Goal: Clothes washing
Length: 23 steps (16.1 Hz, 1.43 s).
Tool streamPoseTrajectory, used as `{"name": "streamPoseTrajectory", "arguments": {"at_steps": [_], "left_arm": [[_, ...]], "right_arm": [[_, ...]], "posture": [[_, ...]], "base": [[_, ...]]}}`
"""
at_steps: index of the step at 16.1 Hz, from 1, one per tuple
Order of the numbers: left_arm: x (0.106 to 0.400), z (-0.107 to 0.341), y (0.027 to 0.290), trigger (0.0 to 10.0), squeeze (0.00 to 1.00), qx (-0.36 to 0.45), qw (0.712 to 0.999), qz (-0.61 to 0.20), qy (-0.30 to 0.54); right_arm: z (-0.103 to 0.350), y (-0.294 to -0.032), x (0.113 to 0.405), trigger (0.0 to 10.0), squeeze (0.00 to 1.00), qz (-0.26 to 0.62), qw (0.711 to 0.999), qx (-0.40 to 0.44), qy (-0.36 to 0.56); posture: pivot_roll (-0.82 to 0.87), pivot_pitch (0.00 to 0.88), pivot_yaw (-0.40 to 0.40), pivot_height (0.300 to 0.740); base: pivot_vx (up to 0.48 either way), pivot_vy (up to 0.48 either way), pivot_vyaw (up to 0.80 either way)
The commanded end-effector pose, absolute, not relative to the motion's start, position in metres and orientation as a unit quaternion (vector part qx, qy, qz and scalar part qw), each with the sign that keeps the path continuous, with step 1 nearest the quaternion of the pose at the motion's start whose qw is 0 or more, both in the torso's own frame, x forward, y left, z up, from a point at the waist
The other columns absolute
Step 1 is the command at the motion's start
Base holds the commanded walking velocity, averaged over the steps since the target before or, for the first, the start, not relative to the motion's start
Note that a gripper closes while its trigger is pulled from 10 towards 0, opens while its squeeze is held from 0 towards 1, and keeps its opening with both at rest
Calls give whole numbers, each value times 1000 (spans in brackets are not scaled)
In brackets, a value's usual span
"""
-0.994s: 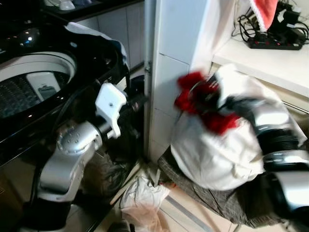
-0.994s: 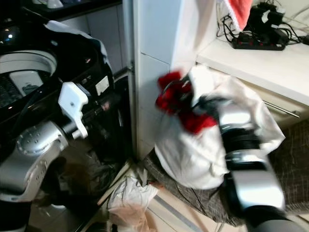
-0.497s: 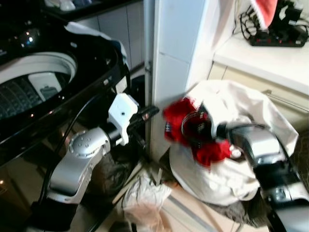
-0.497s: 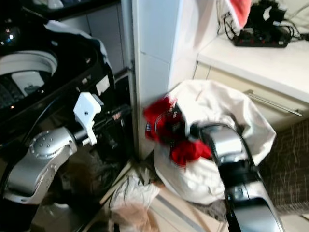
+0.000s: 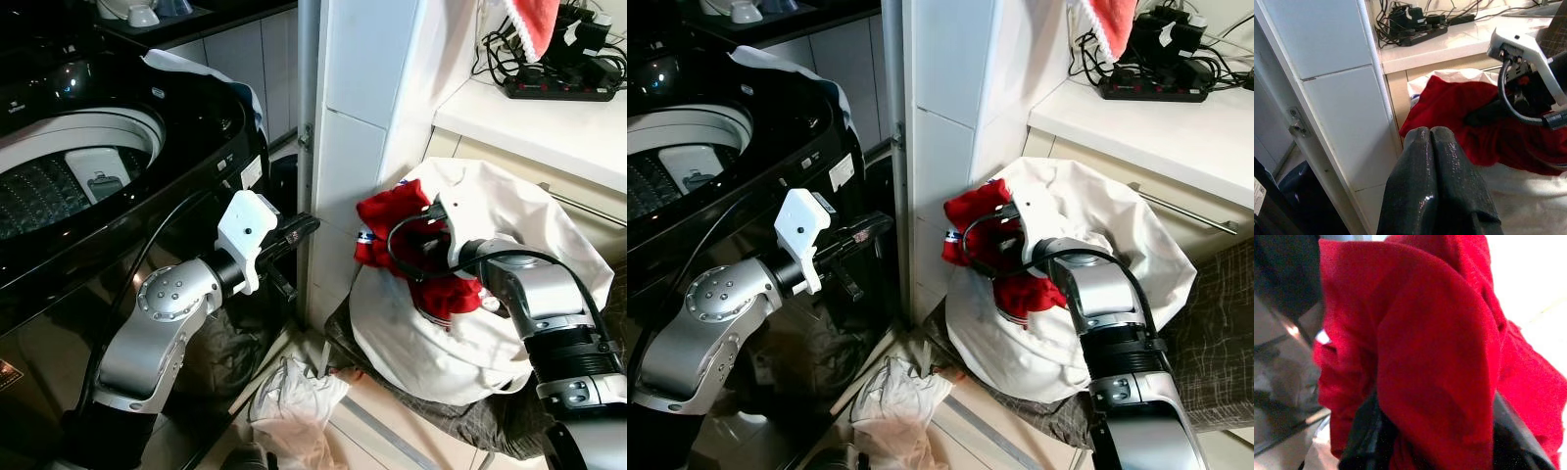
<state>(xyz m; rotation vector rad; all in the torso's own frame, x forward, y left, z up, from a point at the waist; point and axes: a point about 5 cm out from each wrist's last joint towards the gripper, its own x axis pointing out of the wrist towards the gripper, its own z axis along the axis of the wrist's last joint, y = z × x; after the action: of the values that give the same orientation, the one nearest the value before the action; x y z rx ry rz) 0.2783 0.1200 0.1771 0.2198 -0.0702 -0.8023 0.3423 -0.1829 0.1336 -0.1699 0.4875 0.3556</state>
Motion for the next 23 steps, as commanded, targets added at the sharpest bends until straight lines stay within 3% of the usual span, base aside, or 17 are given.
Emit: {"name": "streamPoseTrajectory", "arguments": {"at_steps": [1, 7, 8, 9, 10, 19, 20, 23], "left_arm": [[279, 177, 122, 10000, 0, 114, 916, -384, -33], [279, 177, 122, 10000, 0, 116, 914, -387, -31], [279, 177, 122, 10000, 0, 116, 914, -387, -31], [280, 177, 122, 10000, 0, 117, 914, -387, -31], [280, 177, 122, 10000, 0, 117, 914, -387, -32], [281, 181, 119, 10000, 0, 116, 914, -386, -47], [289, 200, 118, 10000, 0, 103, 924, -352, -106], [298, 226, 110, 10000, 0, 66, 922, -345, -165]], "right_arm": [[148, -185, 348, 10000, 1000, 169, 960, -78, 210], [147, -184, 347, 10000, 1000, 167, 961, -69, 207], [146, -185, 347, 0, 1000, 167, 961, -61, 211], [145, -185, 347, 0, 816, 165, 961, -58, 213], [146, -186, 347, 0, 0, 164, 962, -56, 212], [182, -186, 353, 0, 0, 178, 970, 34, 165], [222, -178, 356, 0, 0, 210, 967, 103, 102], [297, -157, 352, 0, 0, 300, 938, 172, -4]], "posture": [[60, 0, -8, 740], [62, 0, -3, 740], [63, 0, -3, 740], [64, 0, -3, 740], [64, 0, -3, 740], [64, 0, -2, 740], [56, 0, 0, 740], [24, 0, 13, 740]], "base": [[0, 0, 0], [0, 0, 0], [0, 0, 0], [0, 0, 0], [0, 0, 0], [0, 0, 0], [0, 0, 0], [0, 0, 0]]}}
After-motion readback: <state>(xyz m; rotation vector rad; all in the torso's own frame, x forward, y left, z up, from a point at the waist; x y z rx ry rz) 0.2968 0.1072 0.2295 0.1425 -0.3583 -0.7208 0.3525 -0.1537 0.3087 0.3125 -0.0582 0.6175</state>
